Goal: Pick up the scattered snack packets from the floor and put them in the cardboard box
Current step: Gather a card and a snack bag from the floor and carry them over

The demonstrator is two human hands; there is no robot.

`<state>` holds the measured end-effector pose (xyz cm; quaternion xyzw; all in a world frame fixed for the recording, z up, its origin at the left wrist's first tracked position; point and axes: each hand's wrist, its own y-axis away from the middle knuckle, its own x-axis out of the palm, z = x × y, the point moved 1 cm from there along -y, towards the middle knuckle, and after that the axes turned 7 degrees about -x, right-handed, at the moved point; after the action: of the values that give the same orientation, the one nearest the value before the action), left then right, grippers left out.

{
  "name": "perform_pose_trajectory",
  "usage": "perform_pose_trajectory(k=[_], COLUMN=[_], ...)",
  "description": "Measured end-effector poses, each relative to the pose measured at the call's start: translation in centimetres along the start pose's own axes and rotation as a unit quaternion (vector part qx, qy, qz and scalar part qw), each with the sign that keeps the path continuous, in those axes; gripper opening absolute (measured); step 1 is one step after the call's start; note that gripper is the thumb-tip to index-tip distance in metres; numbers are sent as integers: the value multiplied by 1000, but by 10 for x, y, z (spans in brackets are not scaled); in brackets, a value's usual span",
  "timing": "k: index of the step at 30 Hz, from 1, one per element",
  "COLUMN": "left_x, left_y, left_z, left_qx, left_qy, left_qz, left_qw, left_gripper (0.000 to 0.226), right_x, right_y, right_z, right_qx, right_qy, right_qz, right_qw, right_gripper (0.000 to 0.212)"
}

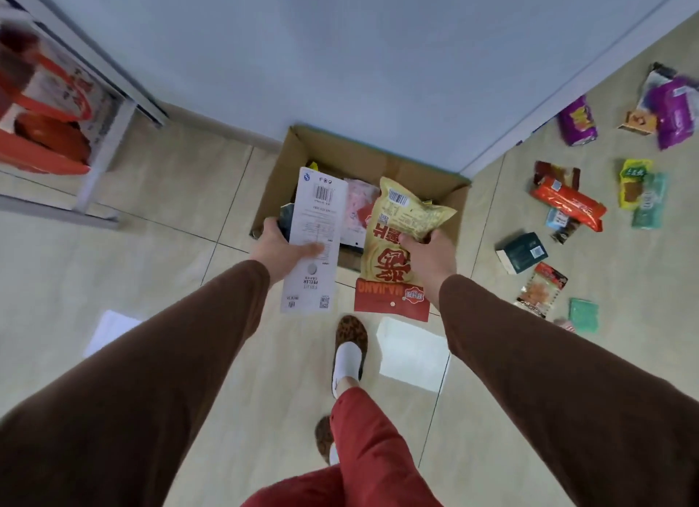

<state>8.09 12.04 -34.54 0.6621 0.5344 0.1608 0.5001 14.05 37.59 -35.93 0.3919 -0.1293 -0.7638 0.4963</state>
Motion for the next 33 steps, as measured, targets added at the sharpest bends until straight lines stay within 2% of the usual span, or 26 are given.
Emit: perform_pose_trajectory(k=[6, 9, 12, 18, 22, 26, 33], left_x=[-15, -17, -17, -13, -5, 15, 88], left_y=[-70, -78, -77, -54, -28, -2, 44], left_z=[-52, -72, -75, -65, -71, -87, -105], left_qx=[43, 55, 62, 135, 194, 252, 318], left_qy=[-58, -165, -263, -342, -363, -410, -470], left_qz=[-2, -33, -53, -17, 1, 13, 32], left_qw=[997, 984, 961, 930, 911, 877, 823], left_gripper=[98, 106, 91, 59, 54, 52, 49], right_x=[12, 12, 12, 15, 5, -17, -89], right_y=[-37, -46, -44, -1, 27, 49, 79], right_z=[34, 39, 33, 21, 21, 19, -18], right_qx=[-5, -12, 11, -3, -31, -62, -75], right_qy=[-39, 36, 65, 111, 175, 225, 254], right_qz=[-9, -25, -31, -31, -41, -48, -71], right_qw=[999, 999, 997, 993, 983, 971, 962], right_gripper=[24, 47, 50, 40, 34, 37, 40])
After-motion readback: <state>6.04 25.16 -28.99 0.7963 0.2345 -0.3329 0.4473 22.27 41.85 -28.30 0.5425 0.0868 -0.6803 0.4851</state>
